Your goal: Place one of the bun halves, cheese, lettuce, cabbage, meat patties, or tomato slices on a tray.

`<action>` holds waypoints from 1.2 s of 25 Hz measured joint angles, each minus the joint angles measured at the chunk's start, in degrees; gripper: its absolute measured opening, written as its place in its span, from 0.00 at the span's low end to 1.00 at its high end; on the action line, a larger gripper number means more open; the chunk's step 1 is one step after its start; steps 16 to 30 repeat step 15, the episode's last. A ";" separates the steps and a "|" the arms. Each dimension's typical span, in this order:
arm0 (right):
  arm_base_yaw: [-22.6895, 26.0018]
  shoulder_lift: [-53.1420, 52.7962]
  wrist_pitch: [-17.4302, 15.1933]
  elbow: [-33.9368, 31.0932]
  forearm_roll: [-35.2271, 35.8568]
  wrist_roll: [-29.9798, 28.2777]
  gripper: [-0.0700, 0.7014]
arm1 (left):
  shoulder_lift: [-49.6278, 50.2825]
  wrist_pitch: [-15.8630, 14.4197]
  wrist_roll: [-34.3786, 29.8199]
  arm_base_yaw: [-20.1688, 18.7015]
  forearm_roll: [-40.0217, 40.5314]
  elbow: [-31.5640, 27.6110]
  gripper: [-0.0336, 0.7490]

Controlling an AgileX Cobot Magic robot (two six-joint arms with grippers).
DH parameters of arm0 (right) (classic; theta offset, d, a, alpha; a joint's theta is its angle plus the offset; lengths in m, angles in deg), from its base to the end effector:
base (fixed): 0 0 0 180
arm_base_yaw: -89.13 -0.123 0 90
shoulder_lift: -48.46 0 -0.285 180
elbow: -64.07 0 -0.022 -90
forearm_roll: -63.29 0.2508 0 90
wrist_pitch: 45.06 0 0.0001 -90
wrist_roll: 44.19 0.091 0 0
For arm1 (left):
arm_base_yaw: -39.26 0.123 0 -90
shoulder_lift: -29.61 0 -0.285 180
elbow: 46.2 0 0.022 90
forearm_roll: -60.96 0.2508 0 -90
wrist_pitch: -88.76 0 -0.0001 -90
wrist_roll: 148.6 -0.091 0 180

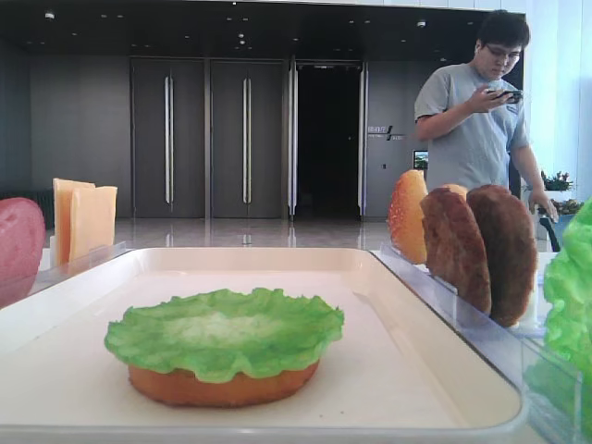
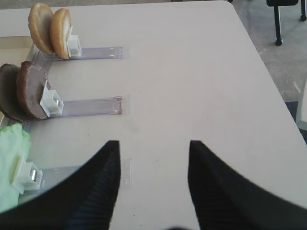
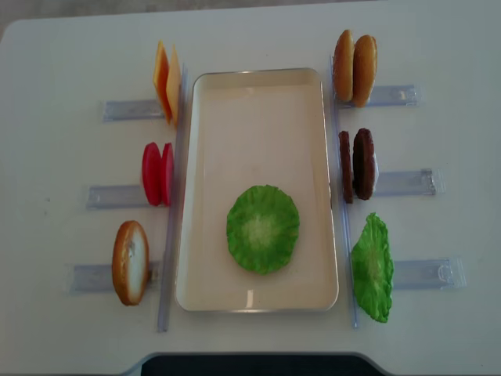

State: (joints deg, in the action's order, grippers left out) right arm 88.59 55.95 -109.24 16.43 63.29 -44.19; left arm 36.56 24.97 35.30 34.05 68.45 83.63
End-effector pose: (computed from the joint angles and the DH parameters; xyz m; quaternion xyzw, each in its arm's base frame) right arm -0.0101 -0.0001 0.2770 -0.0041 0.8630 0.0024 0.5052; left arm -0.0056 0.0112 0.2659 0.0061 0.8681 0.0259 0.4957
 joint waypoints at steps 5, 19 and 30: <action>0.00 -0.12 -0.01 -0.13 0.00 0.00 0.53 | 0.00 0.00 0.00 0.00 0.00 0.00 0.24; 0.00 -0.12 -0.18 -0.50 0.00 -0.44 0.51 | 0.00 0.00 0.00 0.00 0.00 0.00 0.24; 0.00 -0.12 -0.18 -0.50 0.00 -0.44 0.51 | 0.00 0.00 0.00 0.00 0.00 0.00 0.24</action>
